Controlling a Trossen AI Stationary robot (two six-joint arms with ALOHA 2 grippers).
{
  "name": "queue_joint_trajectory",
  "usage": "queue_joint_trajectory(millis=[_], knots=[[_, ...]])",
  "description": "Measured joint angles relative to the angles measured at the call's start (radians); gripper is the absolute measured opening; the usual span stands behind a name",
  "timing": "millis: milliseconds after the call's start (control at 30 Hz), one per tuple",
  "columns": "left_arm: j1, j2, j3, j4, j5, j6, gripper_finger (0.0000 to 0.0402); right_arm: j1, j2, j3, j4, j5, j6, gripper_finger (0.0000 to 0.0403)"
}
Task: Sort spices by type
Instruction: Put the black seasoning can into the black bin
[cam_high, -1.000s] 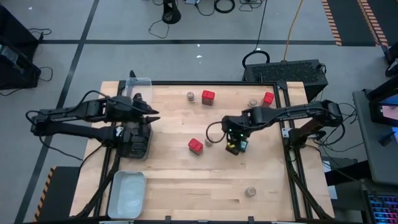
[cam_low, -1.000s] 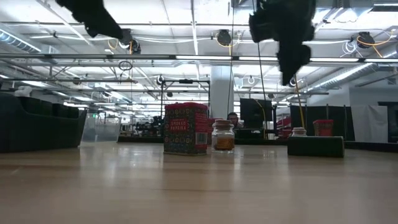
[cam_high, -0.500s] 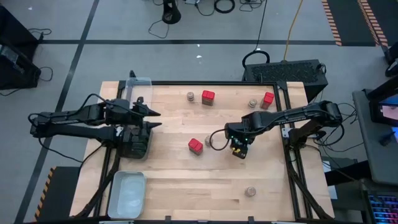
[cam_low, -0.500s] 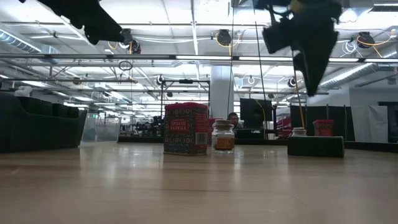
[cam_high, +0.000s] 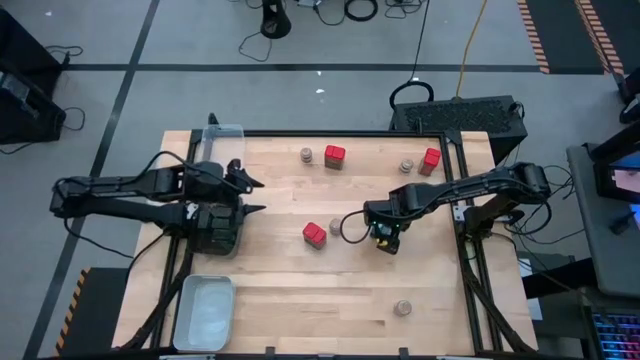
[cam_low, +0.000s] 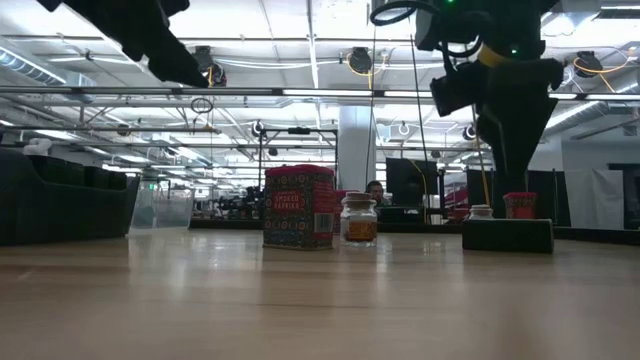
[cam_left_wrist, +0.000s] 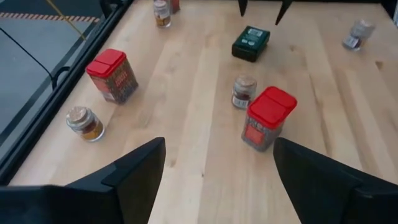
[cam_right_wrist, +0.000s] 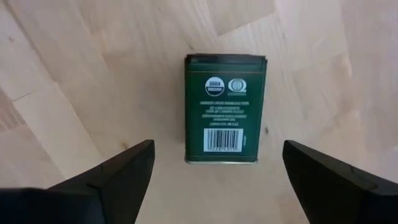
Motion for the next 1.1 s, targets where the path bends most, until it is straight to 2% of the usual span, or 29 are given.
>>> queue_joint_trajectory(millis=[167, 400, 633, 933, 1100], knots=[[0.000, 0.015, 0.000, 0.001, -0.002, 0.007, 0.0305, -0.006, 0.000, -0.007, 0.038, 0.007, -0.034, 0.0338], [0.000, 0.016, -0.003, 0.003, -0.002, 0.023, 0.0305, -0.005, 0.000, -0.114, 0.191, 0.002, 0.014, 0.0338], [0.002, 0.016, -0.049, 0.040, -0.005, 0.035, 0.0305, -0.004, 0.000, -0.148, 0.200, 0.049, 0.027, 0.0338], [0.002, 0.011, -0.073, 0.050, -0.006, 0.035, 0.0305, -0.004, 0.000, -0.148, 0.202, 0.057, -0.005, 0.0338], [0.002, 0.011, -0.073, 0.048, -0.006, 0.034, 0.0305, -0.004, 0.000, -0.190, 0.269, 0.050, 0.002, 0.0338]])
